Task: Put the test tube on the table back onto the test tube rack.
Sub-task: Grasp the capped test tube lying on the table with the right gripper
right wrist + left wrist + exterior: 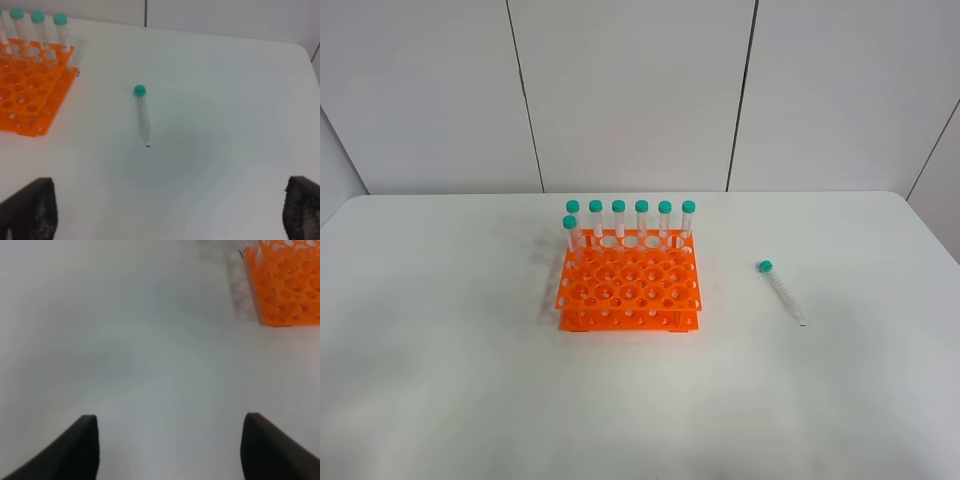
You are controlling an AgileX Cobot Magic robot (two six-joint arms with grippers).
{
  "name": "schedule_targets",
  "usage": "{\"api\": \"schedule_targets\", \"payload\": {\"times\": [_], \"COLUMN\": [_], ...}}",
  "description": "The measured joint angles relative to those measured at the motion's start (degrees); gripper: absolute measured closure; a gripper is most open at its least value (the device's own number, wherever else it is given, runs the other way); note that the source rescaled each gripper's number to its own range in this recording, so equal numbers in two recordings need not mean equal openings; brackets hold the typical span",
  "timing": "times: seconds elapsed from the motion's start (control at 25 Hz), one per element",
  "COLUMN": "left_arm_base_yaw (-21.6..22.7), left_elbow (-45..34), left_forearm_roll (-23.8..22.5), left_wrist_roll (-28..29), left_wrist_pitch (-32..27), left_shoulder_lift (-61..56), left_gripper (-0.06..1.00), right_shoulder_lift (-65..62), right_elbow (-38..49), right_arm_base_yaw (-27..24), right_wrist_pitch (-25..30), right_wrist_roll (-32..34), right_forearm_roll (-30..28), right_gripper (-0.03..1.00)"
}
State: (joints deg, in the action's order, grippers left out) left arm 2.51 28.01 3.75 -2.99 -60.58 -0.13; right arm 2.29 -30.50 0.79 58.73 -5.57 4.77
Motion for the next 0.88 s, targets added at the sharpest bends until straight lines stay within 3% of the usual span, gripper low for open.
{"api": "schedule_targets", "payload": {"times": [0.2,0.88], "left_arm_base_yaw": [0.0,0.0], "left_elbow": [0.0,0.0], "left_forearm_roll": [0.0,0.0], "left_wrist_roll": [0.0,0.0], "left_wrist_pitch": [0.0,0.0], "left_shoulder_lift": [0.0,0.0], "left_gripper": [0.01,0.01], "right_shoulder_lift": [14.8,82.5], "right_elbow": [-6.6,-32.6], "right_arm_base_yaw": [0.0,0.0], "right_wrist_pitch": [-0.1,-0.8], "right_wrist_roll": [0.0,-1.4], "right_forearm_roll": [0.0,-0.3], "right_gripper": [-0.03,-0.03]}}
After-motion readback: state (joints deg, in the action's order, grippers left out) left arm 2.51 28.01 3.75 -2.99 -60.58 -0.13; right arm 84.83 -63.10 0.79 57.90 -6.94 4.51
